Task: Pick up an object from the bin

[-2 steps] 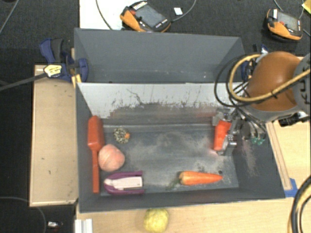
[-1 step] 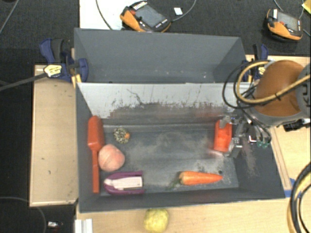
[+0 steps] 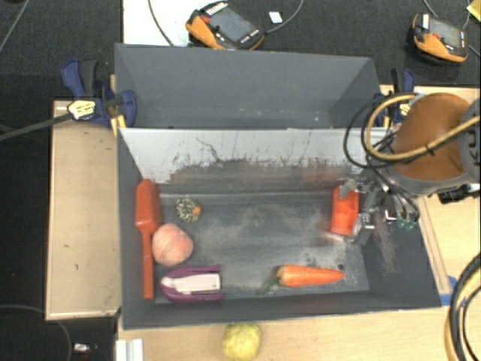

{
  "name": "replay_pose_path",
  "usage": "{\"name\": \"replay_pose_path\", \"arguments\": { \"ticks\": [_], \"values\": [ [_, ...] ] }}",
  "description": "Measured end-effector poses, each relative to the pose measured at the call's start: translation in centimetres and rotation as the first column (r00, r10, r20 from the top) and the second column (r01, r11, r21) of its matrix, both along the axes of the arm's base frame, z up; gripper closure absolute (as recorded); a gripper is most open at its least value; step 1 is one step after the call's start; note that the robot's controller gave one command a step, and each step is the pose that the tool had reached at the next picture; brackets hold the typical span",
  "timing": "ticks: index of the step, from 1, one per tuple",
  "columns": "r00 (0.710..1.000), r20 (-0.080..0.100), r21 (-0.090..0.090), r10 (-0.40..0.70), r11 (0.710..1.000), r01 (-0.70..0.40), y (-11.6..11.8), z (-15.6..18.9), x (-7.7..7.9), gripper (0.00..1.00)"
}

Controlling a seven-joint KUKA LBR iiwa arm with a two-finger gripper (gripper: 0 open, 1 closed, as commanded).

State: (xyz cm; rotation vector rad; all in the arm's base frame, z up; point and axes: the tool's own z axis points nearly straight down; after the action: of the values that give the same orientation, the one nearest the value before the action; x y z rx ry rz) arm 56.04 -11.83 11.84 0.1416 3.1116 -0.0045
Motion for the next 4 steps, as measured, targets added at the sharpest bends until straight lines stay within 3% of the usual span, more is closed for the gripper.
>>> {"name": "replay_pose_path", "arguments": {
  "ticks": [1, 2, 3, 4],
  "values": [
    [1.0, 0.002, -0.001, 0.017, 1.0, -0.017, 1.3, -4.7, -0.1, 0.0],
    [1.0, 0.012, -0.002, 0.009, 1.0, -0.009, 2.0, -4.7, 1.2, 0.0],
    [0.988, 0.013, 0.002, -0.155, 0.988, 0.155, -1.5, -3.0, 1.4, 0.0],
    [1.0, 0.014, -0.001, 0.001, 1.0, -0.001, 1.4, -4.8, 1.4, 1.0]
  ]
}}
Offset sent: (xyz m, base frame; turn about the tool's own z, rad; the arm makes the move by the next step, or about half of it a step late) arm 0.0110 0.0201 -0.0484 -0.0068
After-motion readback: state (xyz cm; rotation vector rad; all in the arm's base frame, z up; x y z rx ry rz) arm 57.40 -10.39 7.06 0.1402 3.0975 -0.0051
